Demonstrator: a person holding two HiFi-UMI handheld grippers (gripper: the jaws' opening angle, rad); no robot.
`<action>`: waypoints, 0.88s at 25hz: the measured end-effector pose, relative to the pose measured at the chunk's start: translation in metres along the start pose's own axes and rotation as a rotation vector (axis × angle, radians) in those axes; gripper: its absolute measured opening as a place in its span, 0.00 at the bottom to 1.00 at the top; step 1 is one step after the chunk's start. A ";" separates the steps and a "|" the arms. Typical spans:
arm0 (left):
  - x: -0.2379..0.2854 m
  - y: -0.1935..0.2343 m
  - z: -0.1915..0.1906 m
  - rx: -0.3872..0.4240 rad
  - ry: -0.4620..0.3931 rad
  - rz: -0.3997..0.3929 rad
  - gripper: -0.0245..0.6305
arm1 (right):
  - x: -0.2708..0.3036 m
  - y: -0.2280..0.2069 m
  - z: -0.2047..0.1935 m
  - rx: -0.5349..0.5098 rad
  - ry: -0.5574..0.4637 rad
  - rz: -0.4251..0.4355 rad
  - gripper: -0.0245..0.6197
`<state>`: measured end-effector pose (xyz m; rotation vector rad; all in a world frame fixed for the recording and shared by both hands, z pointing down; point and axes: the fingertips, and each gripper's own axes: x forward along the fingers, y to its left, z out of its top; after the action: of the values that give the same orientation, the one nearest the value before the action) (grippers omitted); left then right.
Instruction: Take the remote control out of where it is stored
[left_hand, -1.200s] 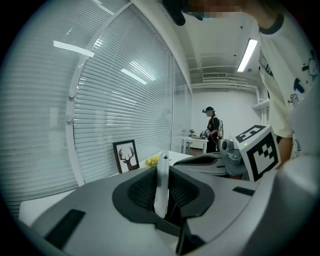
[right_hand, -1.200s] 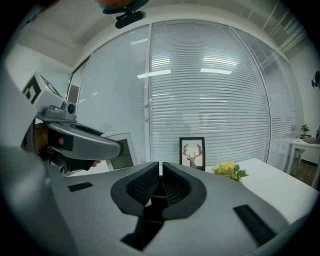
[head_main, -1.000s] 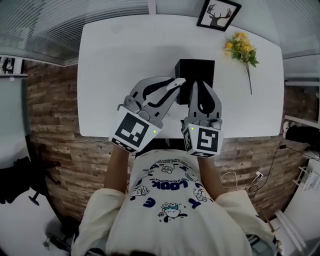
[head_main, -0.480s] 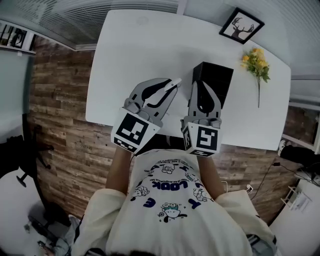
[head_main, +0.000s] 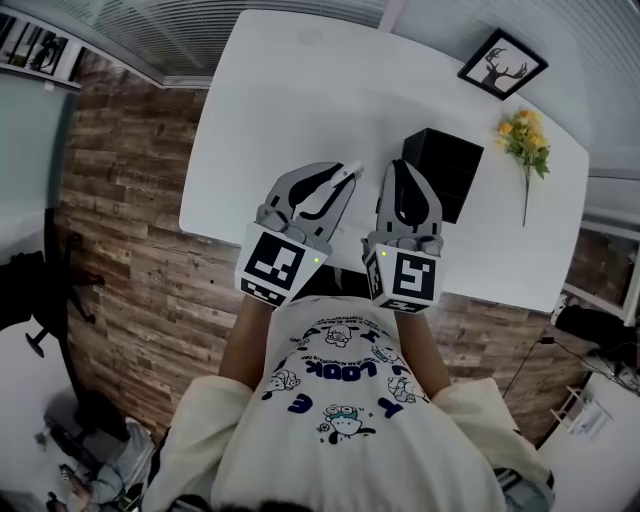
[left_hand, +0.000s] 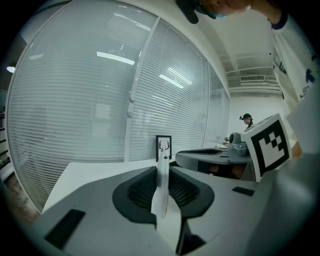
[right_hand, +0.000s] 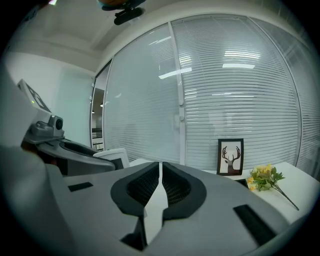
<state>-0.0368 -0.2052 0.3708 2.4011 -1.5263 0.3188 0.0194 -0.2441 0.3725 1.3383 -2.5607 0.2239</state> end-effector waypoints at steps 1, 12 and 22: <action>-0.001 0.002 -0.001 -0.005 -0.001 0.008 0.15 | 0.000 0.002 0.000 -0.003 -0.001 0.002 0.10; -0.008 0.014 -0.006 -0.027 -0.007 0.064 0.15 | 0.003 0.010 0.001 -0.016 0.003 0.012 0.10; -0.004 0.011 -0.001 -0.016 -0.011 0.055 0.15 | 0.003 0.010 0.004 -0.014 0.002 0.012 0.10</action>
<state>-0.0488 -0.2058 0.3719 2.3554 -1.5962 0.3042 0.0095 -0.2418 0.3695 1.3172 -2.5645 0.2094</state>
